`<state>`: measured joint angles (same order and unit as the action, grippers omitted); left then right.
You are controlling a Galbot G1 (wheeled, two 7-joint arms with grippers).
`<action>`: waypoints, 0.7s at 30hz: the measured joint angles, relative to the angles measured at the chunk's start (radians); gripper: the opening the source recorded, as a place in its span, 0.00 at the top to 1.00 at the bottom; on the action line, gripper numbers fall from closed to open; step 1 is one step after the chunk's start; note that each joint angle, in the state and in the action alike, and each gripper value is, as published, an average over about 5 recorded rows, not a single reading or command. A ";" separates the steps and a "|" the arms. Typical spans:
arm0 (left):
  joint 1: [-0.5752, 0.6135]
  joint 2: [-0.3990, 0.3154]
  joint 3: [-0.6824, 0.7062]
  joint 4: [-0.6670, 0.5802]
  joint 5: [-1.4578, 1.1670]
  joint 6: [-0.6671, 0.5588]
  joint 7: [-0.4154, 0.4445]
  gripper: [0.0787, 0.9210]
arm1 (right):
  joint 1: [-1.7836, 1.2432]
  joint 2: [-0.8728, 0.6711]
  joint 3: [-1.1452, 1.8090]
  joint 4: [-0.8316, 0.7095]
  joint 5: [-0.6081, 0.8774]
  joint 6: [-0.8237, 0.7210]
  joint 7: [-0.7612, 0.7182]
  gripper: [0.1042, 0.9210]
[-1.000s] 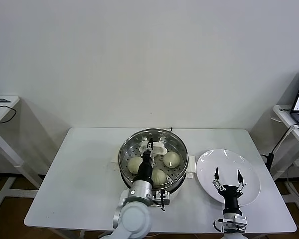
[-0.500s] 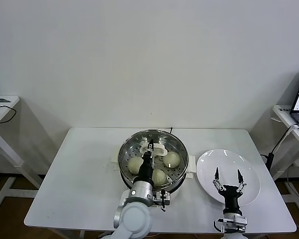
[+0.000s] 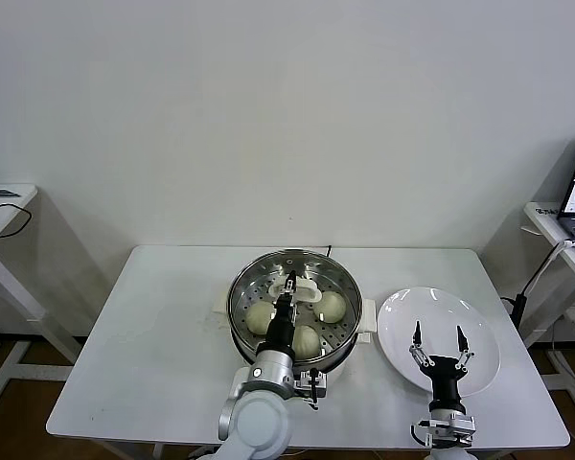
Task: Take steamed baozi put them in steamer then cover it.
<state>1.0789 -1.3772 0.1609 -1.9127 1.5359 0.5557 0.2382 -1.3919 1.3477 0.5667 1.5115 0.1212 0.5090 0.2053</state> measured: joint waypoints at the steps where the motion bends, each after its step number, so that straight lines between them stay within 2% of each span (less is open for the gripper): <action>1: 0.002 0.000 -0.001 0.000 0.002 -0.002 0.001 0.87 | 0.000 0.000 0.000 0.000 0.000 0.000 0.000 0.12; 8: 0.011 -0.006 -0.005 -0.004 0.010 -0.008 0.005 0.84 | -0.001 0.002 -0.001 0.000 0.000 0.000 0.000 0.12; 21: 0.030 0.001 -0.008 -0.037 0.011 -0.011 -0.008 0.42 | -0.006 0.001 -0.002 0.006 0.002 0.000 -0.002 0.12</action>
<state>1.1086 -1.3758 0.1524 -1.9496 1.5468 0.5445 0.2300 -1.3977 1.3489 0.5649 1.5179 0.1230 0.5093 0.2034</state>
